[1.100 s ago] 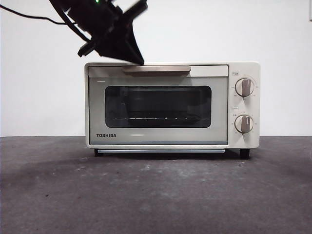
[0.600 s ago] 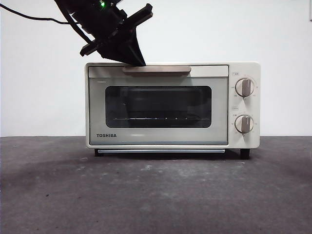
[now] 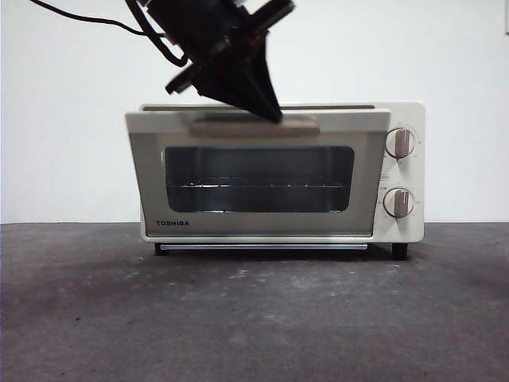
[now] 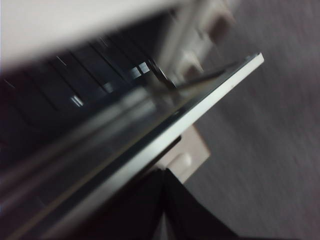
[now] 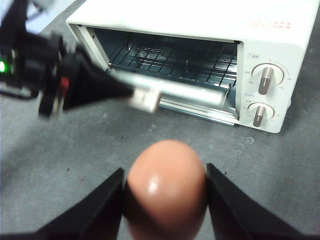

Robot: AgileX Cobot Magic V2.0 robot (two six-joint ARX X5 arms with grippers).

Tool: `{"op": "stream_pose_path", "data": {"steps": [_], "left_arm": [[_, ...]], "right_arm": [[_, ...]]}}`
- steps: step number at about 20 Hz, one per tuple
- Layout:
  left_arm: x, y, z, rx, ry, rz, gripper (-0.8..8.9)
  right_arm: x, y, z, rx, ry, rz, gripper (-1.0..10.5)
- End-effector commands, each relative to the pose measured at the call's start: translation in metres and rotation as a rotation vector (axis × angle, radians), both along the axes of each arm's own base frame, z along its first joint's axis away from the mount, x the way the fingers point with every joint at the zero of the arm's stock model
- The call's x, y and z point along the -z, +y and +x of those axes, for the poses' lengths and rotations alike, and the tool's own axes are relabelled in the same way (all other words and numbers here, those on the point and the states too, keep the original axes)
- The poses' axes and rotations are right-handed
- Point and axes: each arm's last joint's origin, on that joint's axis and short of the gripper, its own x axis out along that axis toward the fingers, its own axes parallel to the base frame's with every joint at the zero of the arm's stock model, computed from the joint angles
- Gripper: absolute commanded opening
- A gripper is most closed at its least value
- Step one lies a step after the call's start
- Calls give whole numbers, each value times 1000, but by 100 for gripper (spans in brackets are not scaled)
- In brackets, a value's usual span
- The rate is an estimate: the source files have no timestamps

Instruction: Eggoven

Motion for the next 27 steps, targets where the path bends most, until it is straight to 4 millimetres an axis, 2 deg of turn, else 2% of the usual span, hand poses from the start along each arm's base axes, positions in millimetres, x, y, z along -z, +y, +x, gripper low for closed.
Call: {"op": "stream_pose_path", "data": {"steps": [1, 8, 12, 14, 18, 22, 24, 27], "left_arm": [[17, -11, -6, 33, 59, 75, 7], [26, -26, -36, 115, 166, 173, 7], [15, -23, -43, 120, 152, 156, 7], [4, -16, -44, 107, 126, 130, 7], [-35, 19, -47, 24, 49, 36, 7], [-75, 66, -62, -64, -33, -35, 7], [-86, 89, -76, -103, -70, -61, 6], [-90, 116, -99, -145, -95, -77, 6]], "right_arm": [[-3, 1, 0, -11, -22, 1, 2], [-4, 2, 2, -10, -30, 5, 2], [-3, 4, 6, -10, -27, 3, 2], [-1, 7, 11, -10, -9, -7, 2], [8, 20, 31, -13, 37, -33, 2], [22, 39, 63, -17, 63, -45, 2], [32, 50, 82, -15, 70, -47, 2], [49, 68, 111, -10, 54, -28, 2]]}}
